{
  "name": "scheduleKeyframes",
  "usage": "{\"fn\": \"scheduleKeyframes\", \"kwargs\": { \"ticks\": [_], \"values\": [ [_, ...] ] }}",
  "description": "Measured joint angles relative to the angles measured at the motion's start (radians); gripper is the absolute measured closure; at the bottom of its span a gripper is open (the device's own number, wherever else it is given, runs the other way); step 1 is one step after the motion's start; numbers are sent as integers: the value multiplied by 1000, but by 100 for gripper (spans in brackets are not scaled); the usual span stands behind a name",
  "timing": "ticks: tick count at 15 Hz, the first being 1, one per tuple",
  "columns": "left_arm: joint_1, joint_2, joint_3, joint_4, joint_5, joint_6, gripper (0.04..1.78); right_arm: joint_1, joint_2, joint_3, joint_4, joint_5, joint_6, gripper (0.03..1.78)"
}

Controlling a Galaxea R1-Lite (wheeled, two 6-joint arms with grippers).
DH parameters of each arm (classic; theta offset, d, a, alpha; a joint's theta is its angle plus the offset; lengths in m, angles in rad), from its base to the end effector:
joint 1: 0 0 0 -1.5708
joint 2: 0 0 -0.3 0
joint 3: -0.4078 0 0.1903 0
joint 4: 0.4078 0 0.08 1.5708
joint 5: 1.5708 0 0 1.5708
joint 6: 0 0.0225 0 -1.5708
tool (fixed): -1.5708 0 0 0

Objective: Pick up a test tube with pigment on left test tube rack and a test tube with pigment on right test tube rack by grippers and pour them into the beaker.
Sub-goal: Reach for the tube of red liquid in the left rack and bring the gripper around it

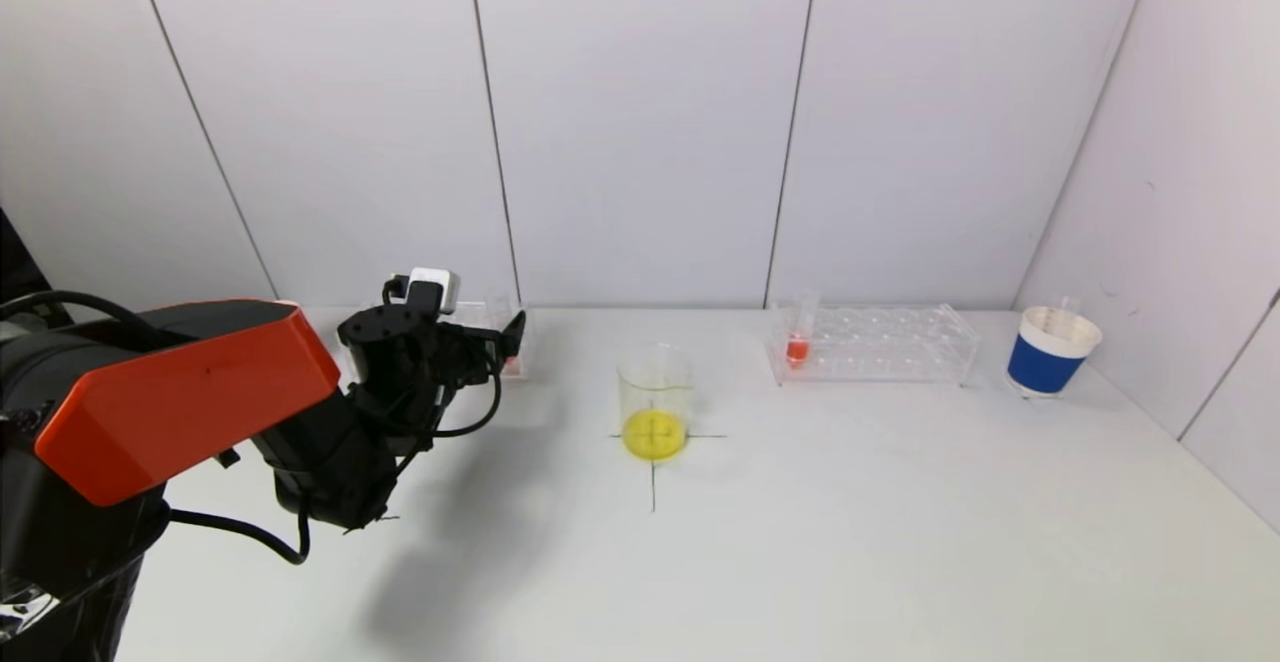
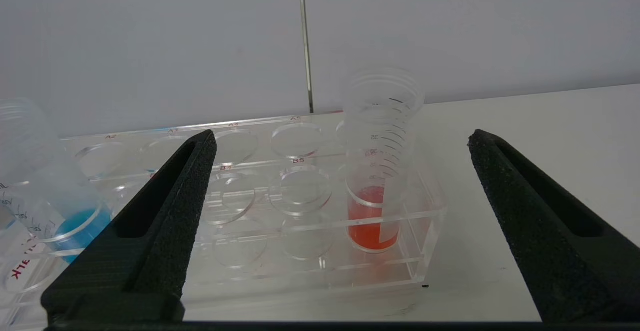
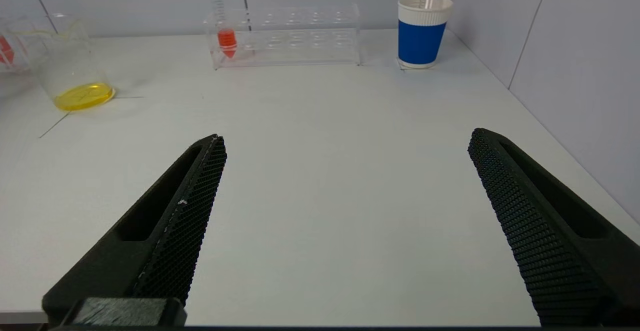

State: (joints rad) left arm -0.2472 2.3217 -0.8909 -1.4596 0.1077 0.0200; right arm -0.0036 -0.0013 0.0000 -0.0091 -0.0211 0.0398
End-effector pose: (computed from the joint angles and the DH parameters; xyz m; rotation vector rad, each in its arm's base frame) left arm 0.3944 -0.0970 0.0598 0.0149 -0.0298 -0.1392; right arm -0.0229 -0.0004 0.0764 0.0399 -0.0109 -0.0245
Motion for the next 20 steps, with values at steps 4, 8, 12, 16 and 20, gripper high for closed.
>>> {"fn": "scheduleKeyframes", "kwargs": {
  "ticks": [4,8,12,16,20],
  "values": [
    [-1,7,-12,-2,13,0,6,0,0,0,0,0,0,5],
    [-2,16,-27,-2,18,-1,6,0,0,0,0,0,0,5],
    [-4,21,-39,-3,20,-2,6,0,0,0,0,0,0,5],
    [-4,25,-44,-3,29,-2,6,0,0,0,0,0,0,5],
    [-4,26,-49,-1,39,-2,6,0,0,0,0,0,0,5]
  ]
}}
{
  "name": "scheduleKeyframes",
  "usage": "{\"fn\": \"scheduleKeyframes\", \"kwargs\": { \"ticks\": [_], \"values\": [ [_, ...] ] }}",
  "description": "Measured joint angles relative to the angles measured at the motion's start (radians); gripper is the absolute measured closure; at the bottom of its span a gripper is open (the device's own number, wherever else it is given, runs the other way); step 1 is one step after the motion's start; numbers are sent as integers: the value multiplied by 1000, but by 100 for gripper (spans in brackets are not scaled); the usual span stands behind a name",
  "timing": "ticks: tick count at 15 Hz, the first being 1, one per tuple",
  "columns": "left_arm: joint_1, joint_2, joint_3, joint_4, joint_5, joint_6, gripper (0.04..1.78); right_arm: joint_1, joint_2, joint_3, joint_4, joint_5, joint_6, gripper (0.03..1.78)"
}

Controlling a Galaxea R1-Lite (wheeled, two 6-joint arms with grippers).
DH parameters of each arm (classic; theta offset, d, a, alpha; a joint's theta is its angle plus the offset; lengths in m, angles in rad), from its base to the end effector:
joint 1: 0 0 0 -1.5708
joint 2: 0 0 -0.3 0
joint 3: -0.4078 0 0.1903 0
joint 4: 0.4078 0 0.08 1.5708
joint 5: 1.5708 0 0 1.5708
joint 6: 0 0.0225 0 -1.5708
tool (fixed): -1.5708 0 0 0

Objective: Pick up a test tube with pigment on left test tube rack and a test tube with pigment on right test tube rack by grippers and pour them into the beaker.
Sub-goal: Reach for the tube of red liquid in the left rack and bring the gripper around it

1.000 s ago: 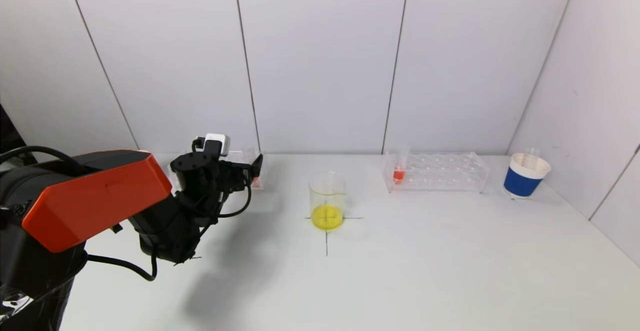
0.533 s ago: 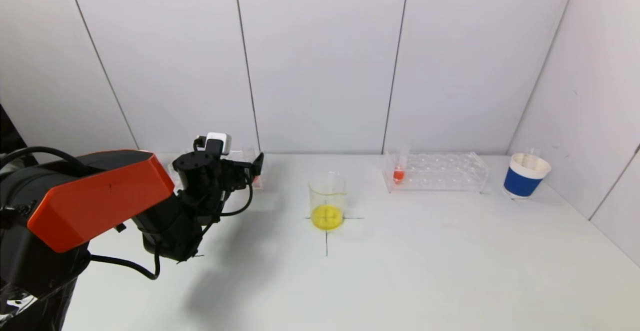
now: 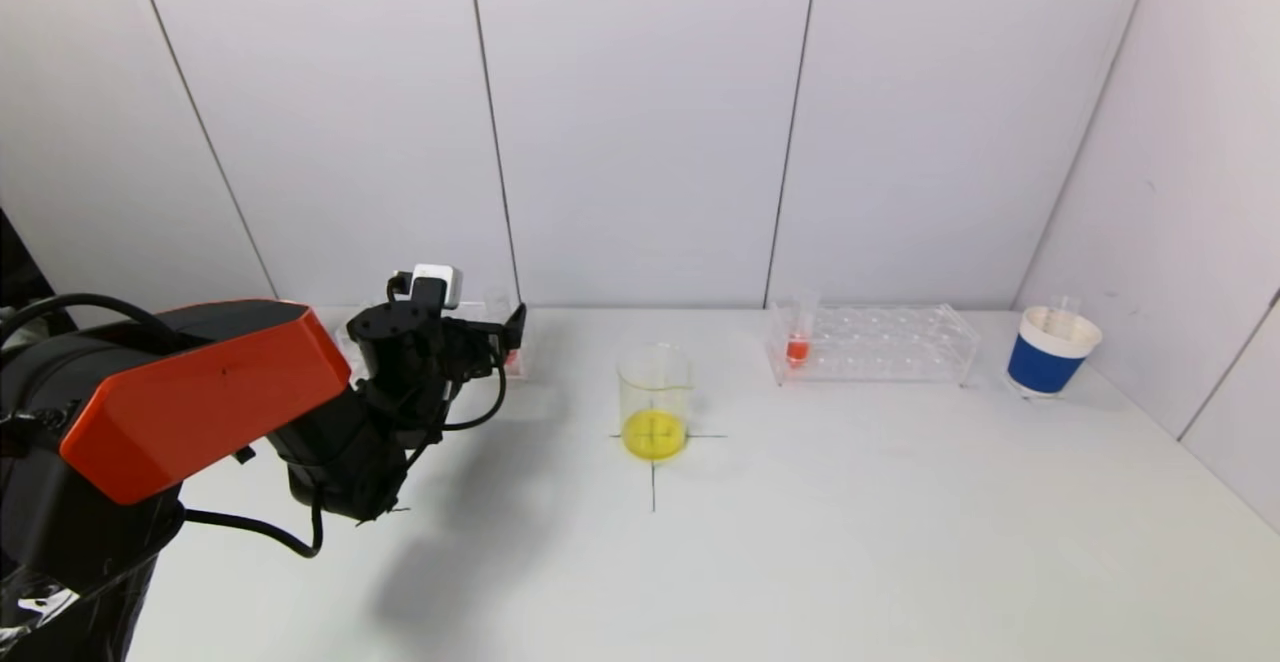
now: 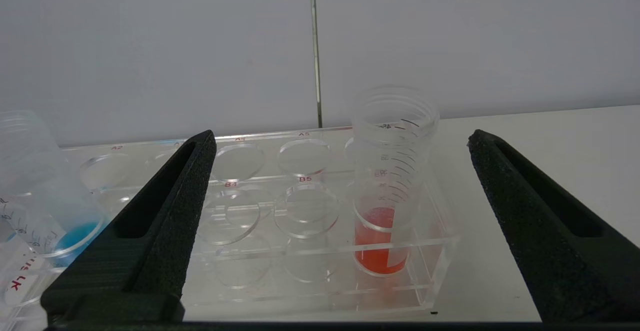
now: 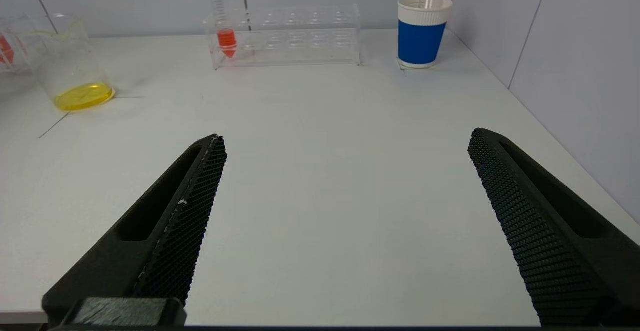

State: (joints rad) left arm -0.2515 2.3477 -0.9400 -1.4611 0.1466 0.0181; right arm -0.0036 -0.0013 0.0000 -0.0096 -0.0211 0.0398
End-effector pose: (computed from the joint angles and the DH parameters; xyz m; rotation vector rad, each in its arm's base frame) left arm 0.4030 -0.1002 0.0593 0.0075 -0.0533 -0.1044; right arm -0.0229 -0.0004 0.0764 0.0399 -0.0114 -0.0245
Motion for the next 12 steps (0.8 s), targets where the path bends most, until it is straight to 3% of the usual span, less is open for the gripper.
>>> {"fn": "scheduleKeyframes", "kwargs": {
  "ticks": [12],
  "values": [
    [-16,3,-3,0,-1,3,6,0,0,0,1,0,0,5]
  ]
}}
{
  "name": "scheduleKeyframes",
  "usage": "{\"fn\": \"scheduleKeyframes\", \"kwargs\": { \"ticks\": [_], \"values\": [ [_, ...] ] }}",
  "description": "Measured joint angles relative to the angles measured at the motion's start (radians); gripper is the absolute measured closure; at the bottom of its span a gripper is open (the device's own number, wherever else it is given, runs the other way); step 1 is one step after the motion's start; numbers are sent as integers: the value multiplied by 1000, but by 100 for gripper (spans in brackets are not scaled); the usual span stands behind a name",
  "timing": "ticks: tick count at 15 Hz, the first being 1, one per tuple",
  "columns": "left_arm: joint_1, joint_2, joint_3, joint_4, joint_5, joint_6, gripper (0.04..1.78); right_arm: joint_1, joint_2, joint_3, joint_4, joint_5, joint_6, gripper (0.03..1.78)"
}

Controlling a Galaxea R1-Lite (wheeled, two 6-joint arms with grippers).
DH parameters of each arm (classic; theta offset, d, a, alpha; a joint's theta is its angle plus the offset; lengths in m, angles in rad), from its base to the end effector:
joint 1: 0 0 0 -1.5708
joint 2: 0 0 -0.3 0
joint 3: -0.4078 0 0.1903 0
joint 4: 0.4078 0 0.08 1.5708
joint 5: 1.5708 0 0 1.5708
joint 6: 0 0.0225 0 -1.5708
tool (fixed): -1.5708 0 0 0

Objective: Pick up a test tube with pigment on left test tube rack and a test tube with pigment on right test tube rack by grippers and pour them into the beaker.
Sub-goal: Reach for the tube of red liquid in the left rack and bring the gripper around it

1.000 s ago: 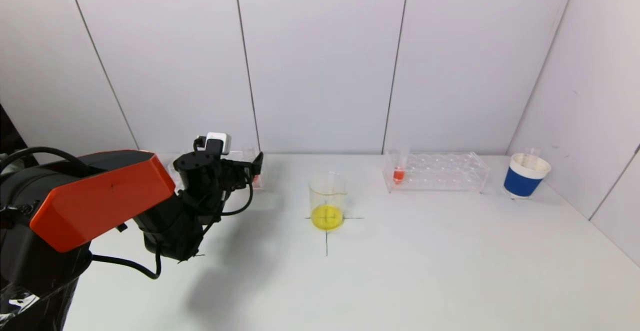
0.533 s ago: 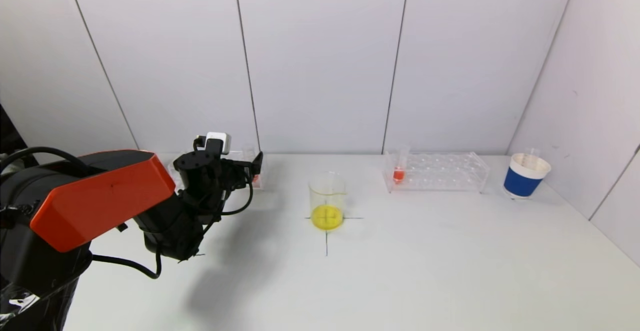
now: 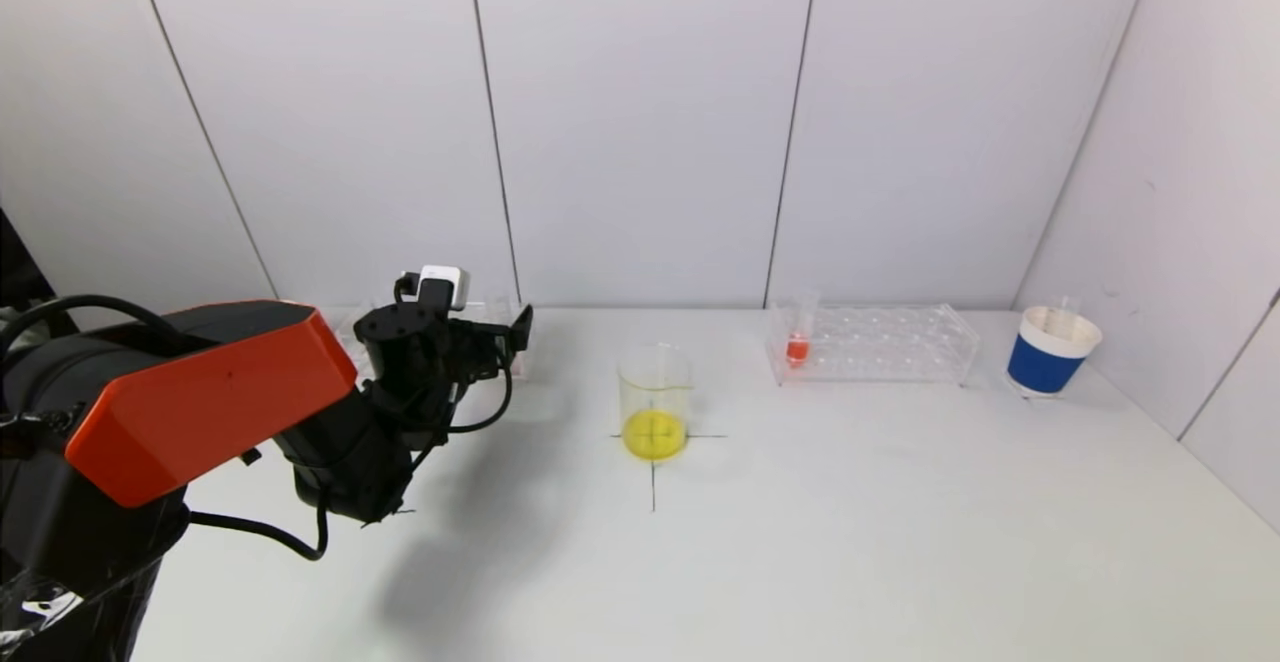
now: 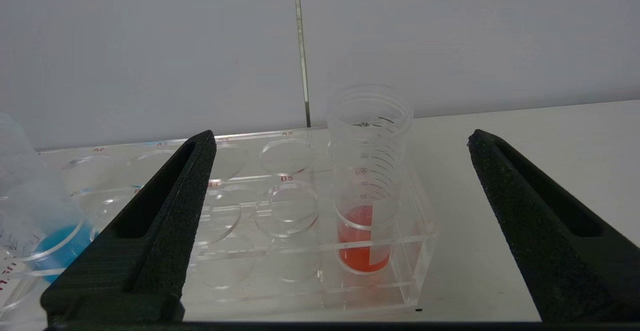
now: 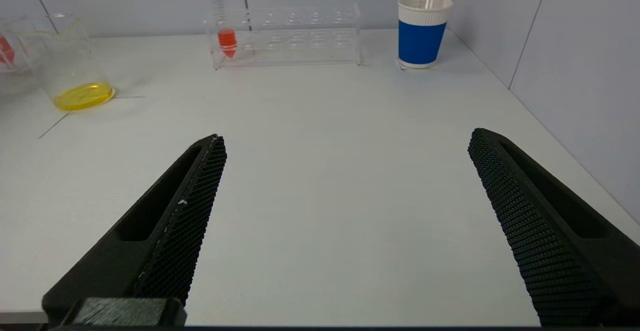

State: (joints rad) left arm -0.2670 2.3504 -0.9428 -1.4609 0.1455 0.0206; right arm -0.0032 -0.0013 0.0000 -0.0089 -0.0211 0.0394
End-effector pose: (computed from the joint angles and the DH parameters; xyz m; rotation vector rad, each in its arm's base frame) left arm 0.4020 -0.1066 0.0587 0.0096 -0.0535 -0.1209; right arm -0.0229 -0.0004 0.0764 0.0395 -0.0107 -0.0241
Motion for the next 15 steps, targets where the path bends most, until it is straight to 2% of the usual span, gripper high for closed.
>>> {"fn": "scheduleKeyframes", "kwargs": {
  "ticks": [15],
  "values": [
    [-15,11,-22,9,0,0,6,0,0,0,0,0,0,5]
  ]
}}
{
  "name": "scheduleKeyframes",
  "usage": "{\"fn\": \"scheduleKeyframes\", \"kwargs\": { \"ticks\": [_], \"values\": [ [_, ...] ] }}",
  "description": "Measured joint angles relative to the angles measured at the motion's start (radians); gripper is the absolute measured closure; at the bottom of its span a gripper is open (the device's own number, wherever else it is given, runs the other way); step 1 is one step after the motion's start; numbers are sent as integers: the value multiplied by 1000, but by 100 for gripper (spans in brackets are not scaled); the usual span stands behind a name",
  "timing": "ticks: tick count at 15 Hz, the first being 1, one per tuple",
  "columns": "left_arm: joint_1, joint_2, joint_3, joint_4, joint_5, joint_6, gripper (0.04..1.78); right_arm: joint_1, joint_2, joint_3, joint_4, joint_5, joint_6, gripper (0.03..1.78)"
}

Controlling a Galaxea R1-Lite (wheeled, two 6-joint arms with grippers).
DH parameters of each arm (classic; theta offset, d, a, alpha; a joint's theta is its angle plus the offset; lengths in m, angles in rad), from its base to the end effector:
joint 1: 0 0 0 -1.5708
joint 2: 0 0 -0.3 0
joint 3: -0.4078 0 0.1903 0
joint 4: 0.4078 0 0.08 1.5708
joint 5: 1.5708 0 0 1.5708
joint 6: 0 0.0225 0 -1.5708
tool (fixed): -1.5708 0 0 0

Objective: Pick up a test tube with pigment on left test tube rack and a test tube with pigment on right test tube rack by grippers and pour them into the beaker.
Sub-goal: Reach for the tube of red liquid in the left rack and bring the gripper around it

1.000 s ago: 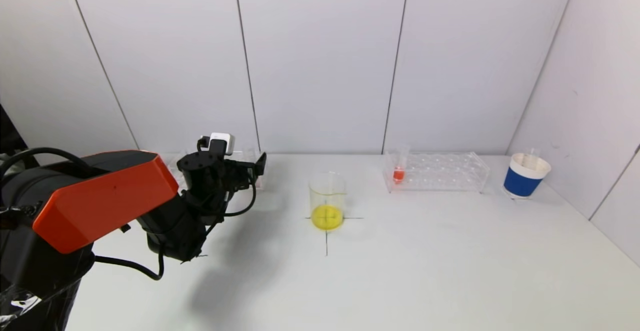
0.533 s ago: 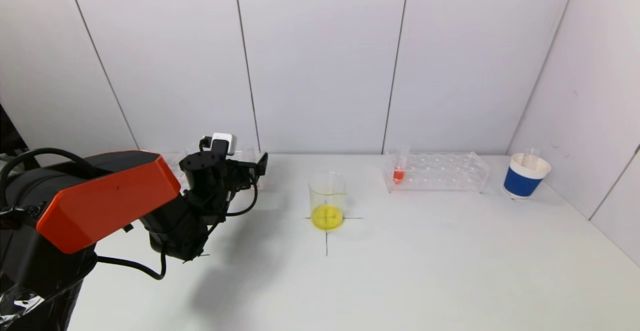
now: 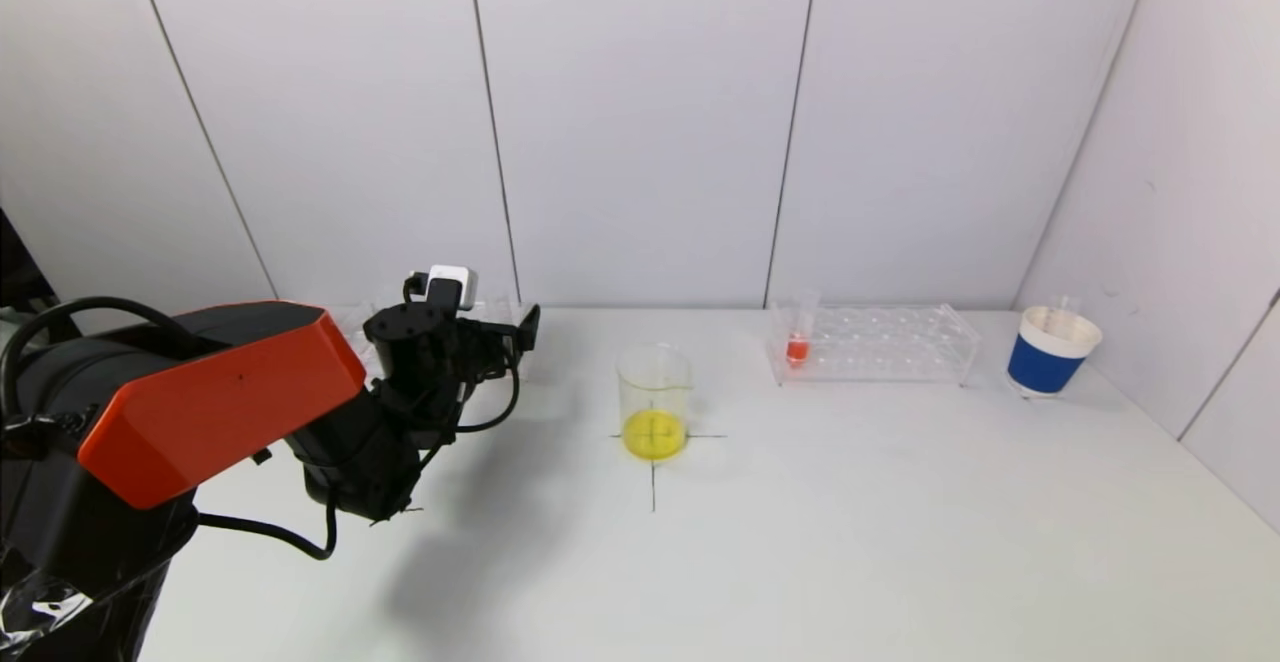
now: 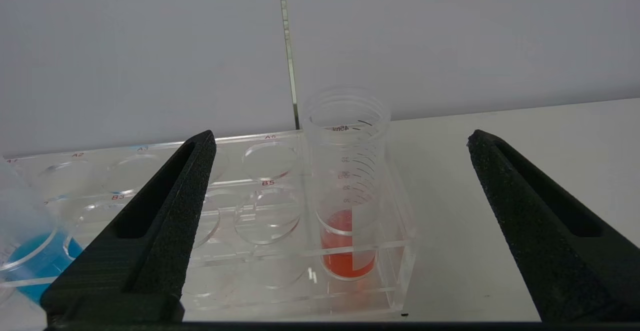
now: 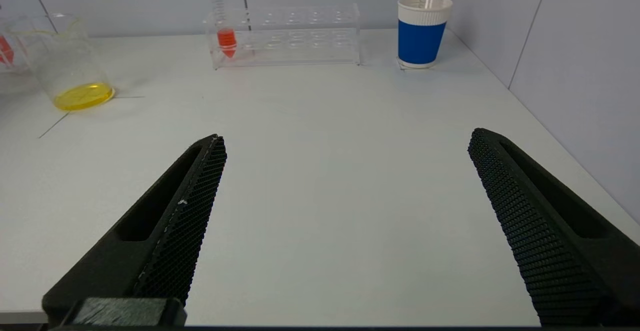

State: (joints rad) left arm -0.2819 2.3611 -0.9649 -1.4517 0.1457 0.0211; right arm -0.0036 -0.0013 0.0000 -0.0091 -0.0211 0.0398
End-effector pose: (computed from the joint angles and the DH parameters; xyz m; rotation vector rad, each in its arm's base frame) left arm 0.4043 -0.1137 0.0578 0.0093 -0.0557 -0.1356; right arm -0.0229 -0.0004 0.0764 0.0399 -0.0109 -0.0245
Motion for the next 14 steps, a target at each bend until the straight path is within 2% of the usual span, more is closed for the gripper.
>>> {"fn": "scheduleKeyframes", "kwargs": {
  "ticks": [14],
  "values": [
    [-4,3,-26,23,1,6,6,0,0,0,0,0,0,5]
  ]
}}
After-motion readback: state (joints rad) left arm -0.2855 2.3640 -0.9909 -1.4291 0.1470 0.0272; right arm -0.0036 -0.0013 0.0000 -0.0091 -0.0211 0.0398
